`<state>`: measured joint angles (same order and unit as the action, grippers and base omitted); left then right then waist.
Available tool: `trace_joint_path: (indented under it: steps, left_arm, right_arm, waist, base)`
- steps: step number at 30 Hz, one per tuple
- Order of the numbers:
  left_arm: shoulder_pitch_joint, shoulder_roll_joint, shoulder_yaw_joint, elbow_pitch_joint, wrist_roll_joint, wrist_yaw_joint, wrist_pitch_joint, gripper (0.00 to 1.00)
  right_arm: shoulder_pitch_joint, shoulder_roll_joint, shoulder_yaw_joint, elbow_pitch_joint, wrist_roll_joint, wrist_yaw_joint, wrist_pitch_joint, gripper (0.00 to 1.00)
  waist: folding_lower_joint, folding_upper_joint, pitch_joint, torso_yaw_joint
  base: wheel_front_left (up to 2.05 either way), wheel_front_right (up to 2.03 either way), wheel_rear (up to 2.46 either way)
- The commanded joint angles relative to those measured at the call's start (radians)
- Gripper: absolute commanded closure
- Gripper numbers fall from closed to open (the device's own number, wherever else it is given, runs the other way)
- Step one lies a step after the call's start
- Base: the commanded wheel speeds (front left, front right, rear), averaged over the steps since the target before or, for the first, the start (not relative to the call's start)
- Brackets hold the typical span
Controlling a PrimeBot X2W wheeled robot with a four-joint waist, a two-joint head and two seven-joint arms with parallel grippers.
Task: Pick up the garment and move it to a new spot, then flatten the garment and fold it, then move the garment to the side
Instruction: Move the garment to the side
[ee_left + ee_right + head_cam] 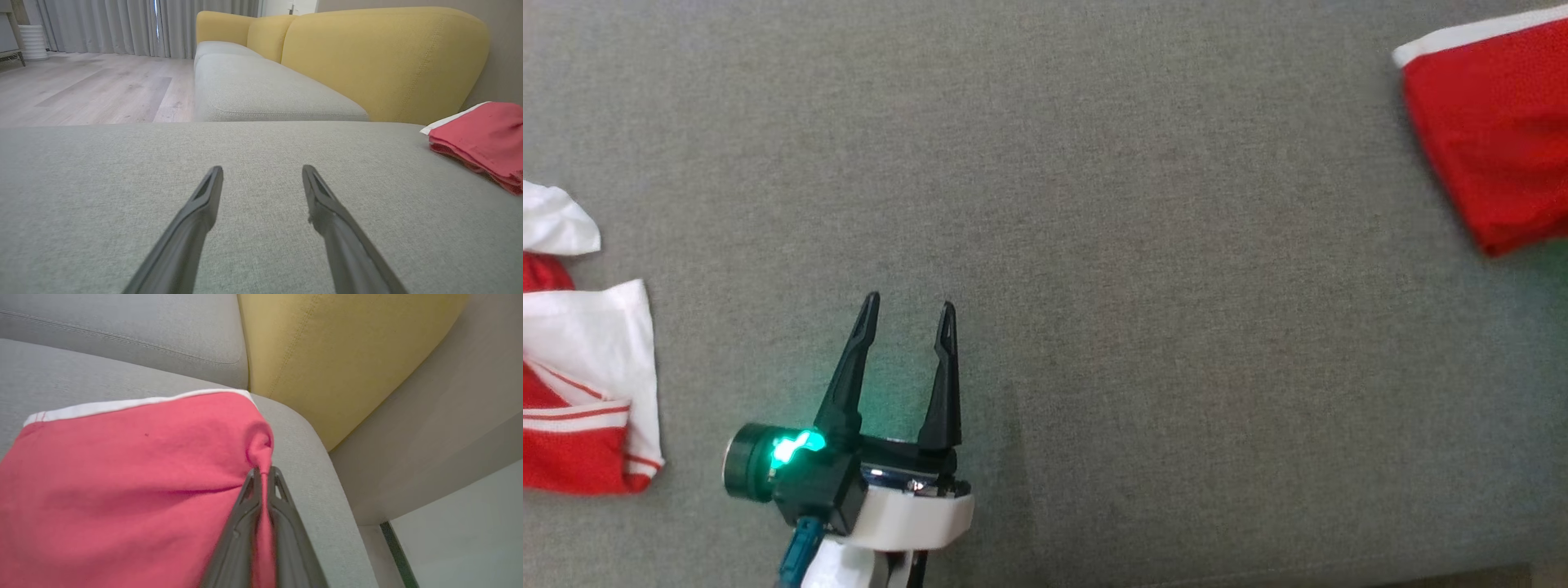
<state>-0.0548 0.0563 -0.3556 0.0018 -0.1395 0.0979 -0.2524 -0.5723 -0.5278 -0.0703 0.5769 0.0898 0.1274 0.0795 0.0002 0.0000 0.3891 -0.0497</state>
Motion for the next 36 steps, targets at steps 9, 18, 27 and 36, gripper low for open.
trace_joint_path:
  steps: [9,18,27,36]
  left_arm:
    - [-0.038,-0.006,0.029,-0.018,0.000,-0.006,-0.009,0.00]
    - [0.005,-0.006,0.023,0.002,-0.030,0.016,-0.009,0.00]
    - [0.087,-0.006,0.019,0.028,-0.069,0.039,-0.009,0.00]
    - [0.165,-0.006,0.042,0.033,-0.068,0.056,-0.009,0.00]
  right_arm:
    - [-0.004,0.015,-0.171,-0.066,-0.191,0.003,0.016,0.00]
    - [0.116,0.220,-0.194,-0.140,-0.230,0.003,-0.044,0.00]
    - [0.325,0.373,-0.037,-0.175,-0.093,0.003,-0.133,0.00]
    - [0.493,0.453,0.177,-0.127,0.073,0.003,-0.322,0.00]
  waist:
    - [-0.0002,0.0000,0.007,0.009]
    - [-0.0002,0.0000,-0.144,0.042]
    - [-0.0002,0.0000,-0.312,0.087]
    - [-0.0002,0.0000,-0.435,0.148]
  base:
    - [0.00,0.00,0.00]
    - [0.00,0.00,0.00]
    - [0.00,0.00,0.00]
    - [0.00,0.00,0.00]
